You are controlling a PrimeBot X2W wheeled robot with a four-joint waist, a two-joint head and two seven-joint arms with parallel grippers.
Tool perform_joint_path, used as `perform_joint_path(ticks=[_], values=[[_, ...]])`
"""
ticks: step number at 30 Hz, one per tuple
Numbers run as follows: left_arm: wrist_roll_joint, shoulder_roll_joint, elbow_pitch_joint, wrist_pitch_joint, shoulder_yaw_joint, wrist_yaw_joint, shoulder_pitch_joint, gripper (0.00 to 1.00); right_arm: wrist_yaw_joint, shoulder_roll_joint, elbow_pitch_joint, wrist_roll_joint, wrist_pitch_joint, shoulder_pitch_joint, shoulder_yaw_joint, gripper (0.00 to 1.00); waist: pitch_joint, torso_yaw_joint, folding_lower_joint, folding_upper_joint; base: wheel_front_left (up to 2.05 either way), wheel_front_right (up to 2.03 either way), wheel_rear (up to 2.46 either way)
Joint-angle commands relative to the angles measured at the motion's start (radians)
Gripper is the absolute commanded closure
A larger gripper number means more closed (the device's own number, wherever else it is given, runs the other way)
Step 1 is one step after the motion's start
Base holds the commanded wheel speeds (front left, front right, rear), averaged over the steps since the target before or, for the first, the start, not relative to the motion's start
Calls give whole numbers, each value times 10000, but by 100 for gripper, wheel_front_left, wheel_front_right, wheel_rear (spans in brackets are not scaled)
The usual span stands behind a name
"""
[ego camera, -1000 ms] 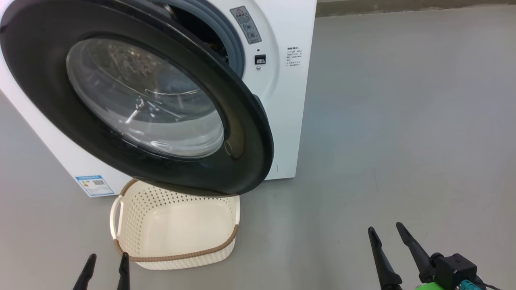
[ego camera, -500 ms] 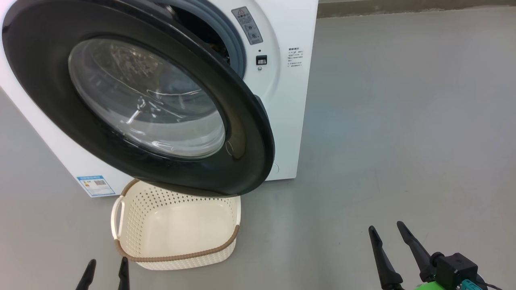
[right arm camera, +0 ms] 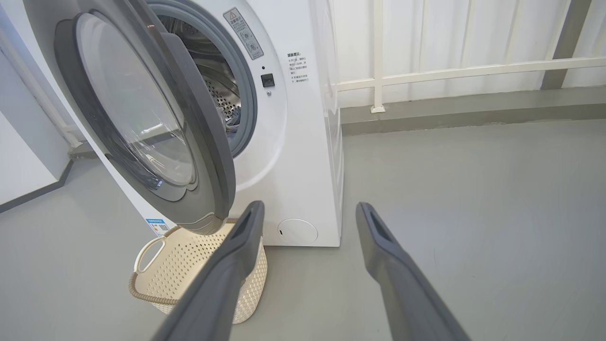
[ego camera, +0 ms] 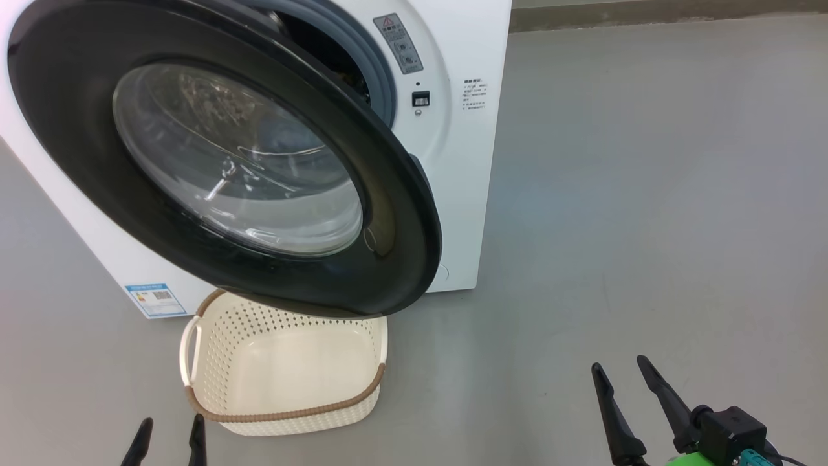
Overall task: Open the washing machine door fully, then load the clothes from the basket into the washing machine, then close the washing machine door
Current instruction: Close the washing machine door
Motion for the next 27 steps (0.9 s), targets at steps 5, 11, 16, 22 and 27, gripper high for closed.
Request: perform_joint_path(ticks=[5, 11, 16, 22, 27], values=[[121, 56, -271, -64, 413, -88, -355, 0, 92, -41, -241, -128, -1, -212, 118, 100, -74, 8, 0, 0, 0, 0, 0], [183, 36, -333, -65, 459, -137, -348, 0, 92, -41, -224, -51, 8, -185, 53, 100, -103, 27, 0, 0, 0, 0, 0], [198, 5, -367, -65, 491, -161, -363, 0, 92, -41, -317, -29, -56, -221, 1, 100, -63, 52, 0, 0, 0, 0, 0], [186, -59, -420, -65, 622, -189, -404, 0, 92, -41, -1485, 388, -254, -720, 467, 100, 60, 11, 0, 0, 0, 0, 0], [298, -104, -487, -65, 643, -200, -502, 0, 92, -41, -3005, 352, -213, -1483, 1473, 100, 116, 107, 0, 0, 0, 0, 0]])
